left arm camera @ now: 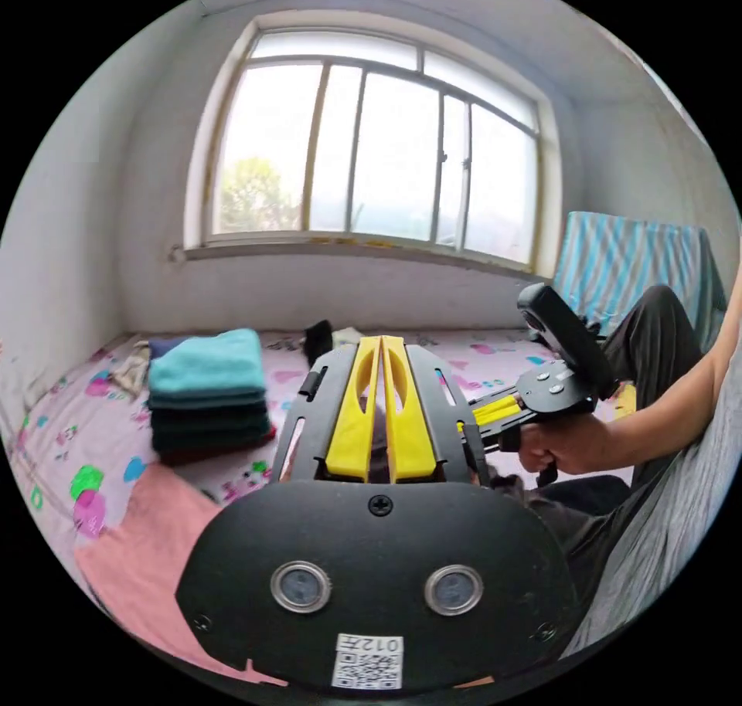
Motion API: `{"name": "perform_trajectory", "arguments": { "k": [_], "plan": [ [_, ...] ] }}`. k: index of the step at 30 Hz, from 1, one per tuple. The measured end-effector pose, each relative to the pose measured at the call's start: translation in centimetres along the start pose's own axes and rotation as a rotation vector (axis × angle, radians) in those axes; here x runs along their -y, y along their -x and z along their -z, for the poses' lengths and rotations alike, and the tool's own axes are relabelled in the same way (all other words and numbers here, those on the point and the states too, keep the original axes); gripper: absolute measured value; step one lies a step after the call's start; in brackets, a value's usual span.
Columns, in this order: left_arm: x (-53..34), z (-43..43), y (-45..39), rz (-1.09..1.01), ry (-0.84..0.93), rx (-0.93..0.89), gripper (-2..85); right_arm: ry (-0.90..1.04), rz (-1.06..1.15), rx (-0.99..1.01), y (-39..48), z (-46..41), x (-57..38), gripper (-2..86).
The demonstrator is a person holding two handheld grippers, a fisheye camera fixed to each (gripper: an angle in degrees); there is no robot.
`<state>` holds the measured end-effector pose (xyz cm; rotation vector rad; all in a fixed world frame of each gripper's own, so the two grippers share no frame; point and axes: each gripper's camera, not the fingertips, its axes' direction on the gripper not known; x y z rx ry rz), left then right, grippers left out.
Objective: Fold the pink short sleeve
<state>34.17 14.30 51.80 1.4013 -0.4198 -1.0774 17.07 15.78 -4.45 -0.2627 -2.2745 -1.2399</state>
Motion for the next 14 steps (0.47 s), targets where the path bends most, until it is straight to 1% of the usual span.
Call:
{"name": "perform_trajectory", "arguments": {
  "k": [1,3,5,7,8,10,11,13,14],
  "plan": [
    [0.5,-0.9,-0.7,-0.008,-0.005,-0.034,0.8,-0.030,-0.061,-0.028,-0.3,2.9,0.4,-0.9],
    [2.7,-4.3,-3.8,-0.035,0.000,-0.158,0.7,-0.078,-0.149,-0.062,-0.7,7.5,0.9,-0.9],
    [4.5,-6.6,-6.5,-0.058,0.005,-0.244,0.7,-0.120,-0.209,-0.116,-0.5,12.1,1.2,-0.8],
    [6.2,-8.6,-9.5,-0.075,0.004,-0.313,0.7,-0.168,-0.281,-0.190,0.1,18.8,1.2,-0.8],
    [7.2,-9.8,-11.9,-0.084,0.001,-0.358,0.6,-0.181,-0.300,-0.205,0.2,20.6,1.1,-0.8],
    [8.8,-11.8,-15.9,-0.098,0.018,-0.435,0.6,-0.237,-0.373,-0.259,0.9,28.1,0.1,-0.8],
    [9.7,-13.2,-19.0,-0.111,0.042,-0.494,0.6,-0.250,-0.390,-0.272,1.1,30.0,-0.3,-0.7],
    [11.1,-15.3,-24.2,-0.134,0.080,-0.583,0.6,-0.311,-0.458,-0.303,1.8,37.5,-2.3,-0.8],
    [11.9,-16.6,-28.1,-0.156,0.106,-0.635,0.6,-0.324,-0.476,-0.306,2.0,39.3,-2.9,-0.8]
  ]
}}
